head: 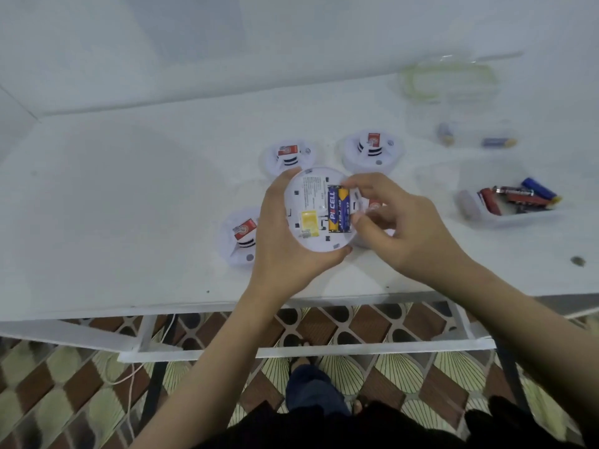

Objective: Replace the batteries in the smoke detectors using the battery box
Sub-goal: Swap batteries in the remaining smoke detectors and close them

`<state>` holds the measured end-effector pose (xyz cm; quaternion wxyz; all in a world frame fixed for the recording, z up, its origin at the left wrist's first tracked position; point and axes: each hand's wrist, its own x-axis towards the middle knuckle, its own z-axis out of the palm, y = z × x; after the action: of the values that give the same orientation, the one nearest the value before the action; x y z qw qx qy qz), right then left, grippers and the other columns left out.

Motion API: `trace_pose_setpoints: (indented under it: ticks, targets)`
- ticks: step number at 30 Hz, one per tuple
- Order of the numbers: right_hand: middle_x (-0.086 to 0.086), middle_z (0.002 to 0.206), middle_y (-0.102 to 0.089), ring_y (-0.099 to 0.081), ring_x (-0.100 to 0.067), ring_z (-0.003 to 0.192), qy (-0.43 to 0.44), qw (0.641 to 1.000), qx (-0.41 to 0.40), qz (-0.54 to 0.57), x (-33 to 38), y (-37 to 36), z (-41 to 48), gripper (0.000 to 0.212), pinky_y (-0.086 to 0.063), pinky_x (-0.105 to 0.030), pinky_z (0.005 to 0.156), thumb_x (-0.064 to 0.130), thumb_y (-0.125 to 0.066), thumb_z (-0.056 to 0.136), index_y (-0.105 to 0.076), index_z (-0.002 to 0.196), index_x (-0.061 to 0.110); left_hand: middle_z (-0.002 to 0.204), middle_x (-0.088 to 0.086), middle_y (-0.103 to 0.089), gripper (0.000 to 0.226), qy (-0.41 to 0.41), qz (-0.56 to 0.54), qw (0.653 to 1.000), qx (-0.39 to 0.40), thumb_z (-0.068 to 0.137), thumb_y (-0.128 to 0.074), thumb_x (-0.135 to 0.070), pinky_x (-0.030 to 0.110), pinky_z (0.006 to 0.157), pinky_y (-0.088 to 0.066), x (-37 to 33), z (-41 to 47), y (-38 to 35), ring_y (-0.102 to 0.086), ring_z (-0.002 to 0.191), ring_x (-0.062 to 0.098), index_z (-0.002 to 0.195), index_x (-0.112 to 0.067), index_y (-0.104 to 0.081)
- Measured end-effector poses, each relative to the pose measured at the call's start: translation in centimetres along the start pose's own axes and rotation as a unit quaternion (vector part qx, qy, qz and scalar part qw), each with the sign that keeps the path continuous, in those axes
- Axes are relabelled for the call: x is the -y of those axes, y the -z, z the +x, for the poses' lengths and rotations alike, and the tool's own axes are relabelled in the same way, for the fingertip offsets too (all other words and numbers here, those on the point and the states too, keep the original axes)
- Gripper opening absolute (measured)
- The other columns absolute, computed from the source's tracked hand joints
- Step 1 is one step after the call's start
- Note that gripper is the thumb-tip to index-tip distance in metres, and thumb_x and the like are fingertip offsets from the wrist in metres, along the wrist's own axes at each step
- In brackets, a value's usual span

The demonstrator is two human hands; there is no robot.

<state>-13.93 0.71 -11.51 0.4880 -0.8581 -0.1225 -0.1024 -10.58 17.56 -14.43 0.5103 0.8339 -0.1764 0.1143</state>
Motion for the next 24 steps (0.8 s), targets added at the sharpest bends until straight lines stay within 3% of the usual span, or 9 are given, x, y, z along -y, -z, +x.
trace_pose_setpoints:
  ticks: [4, 9, 14, 16, 20, 22, 24]
  targets:
    - [0.011, 0.097, -0.064, -0.067, -0.001, 0.079, -0.019, 0.998, -0.059, 0.007, -0.5, 1.0, -1.3, 0.028, -0.052, -0.015, 0.057, 0.003, -0.054, 0.089, -0.054, 0.114, 0.017, 0.130, -0.001, -0.050, 0.102, 0.008, -0.012, 1.000, 0.003, 0.051, -0.095, -0.026, 0.010, 0.093, -0.043, -1.4, -0.1, -2.0, -0.050, 0.117, 0.003, 0.136, -0.017, -0.039]
    - [0.023, 0.094, -0.054, -0.067, -0.006, 0.072, -0.050, 0.994, -0.100, -0.011, -0.7, 2.6, -2.4, 0.029, -0.053, -0.018, 0.052, 0.004, -0.061, 0.085, -0.049, 0.103, 0.023, 0.130, 0.000, -0.049, 0.099, -0.013, -0.020, 0.999, 0.027, 0.053, -0.092, -0.027, 0.036, 0.099, -0.048, -2.8, -0.1, -4.3, -0.051, 0.121, 0.012, 0.136, -0.019, -0.038]
    - [0.009, 0.094, -0.061, -0.066, -0.015, 0.061, -0.050, 0.990, -0.124, -0.056, -0.9, 4.2, -3.4, 0.030, -0.053, -0.028, 0.054, 0.009, -0.067, 0.081, -0.049, 0.100, 0.024, 0.131, 0.004, -0.048, 0.099, -0.027, -0.043, 0.998, 0.039, 0.052, -0.088, -0.031, 0.043, 0.096, -0.050, -3.8, -0.4, -6.3, -0.051, 0.122, 0.019, 0.136, -0.017, -0.037]
    - [0.000, 0.098, -0.063, -0.065, -0.015, 0.058, -0.055, 0.989, -0.122, -0.065, -1.0, 4.9, -3.9, 0.030, -0.052, -0.026, 0.053, 0.009, -0.067, 0.080, -0.048, 0.097, 0.024, 0.130, 0.005, -0.048, 0.099, -0.038, -0.046, 0.997, 0.047, 0.053, -0.088, -0.030, 0.045, 0.095, -0.050, -4.1, -0.6, -6.9, -0.052, 0.122, 0.020, 0.135, -0.017, -0.037]
    - [-0.001, 0.101, -0.063, -0.064, -0.011, 0.059, -0.072, 0.987, -0.113, -0.086, -1.4, 5.9, -4.7, 0.030, -0.048, -0.017, 0.053, 0.011, -0.068, 0.081, -0.045, 0.095, 0.025, 0.131, 0.005, -0.048, 0.100, -0.050, -0.031, 0.997, 0.058, 0.054, -0.092, -0.024, 0.042, 0.096, -0.050, -4.7, -1.2, -7.5, -0.051, 0.122, 0.017, 0.137, -0.012, -0.038]
    - [-0.002, 0.102, -0.064, -0.064, -0.007, 0.059, -0.084, 0.987, -0.111, -0.076, -1.3, 6.3, -5.0, 0.031, -0.050, -0.019, 0.061, 0.011, -0.068, 0.081, -0.043, 0.094, 0.023, 0.131, 0.005, -0.047, 0.100, -0.051, -0.027, 0.996, 0.060, 0.055, -0.092, -0.024, 0.041, 0.096, -0.049, -5.0, -1.3, -7.9, -0.051, 0.122, 0.018, 0.138, -0.010, -0.038]
    - [-0.002, 0.097, -0.065, -0.063, 0.002, 0.061, -0.087, 0.987, -0.110, -0.085, -1.2, 6.8, -5.5, 0.032, -0.050, -0.031, 0.081, 0.010, -0.067, 0.081, -0.040, 0.093, 0.022, 0.131, 0.005, -0.047, 0.100, -0.055, -0.028, 0.996, 0.062, 0.055, -0.092, -0.025, 0.042, 0.095, -0.050, -5.3, -1.4, -8.2, -0.051, 0.122, 0.019, 0.138, -0.010, -0.037]
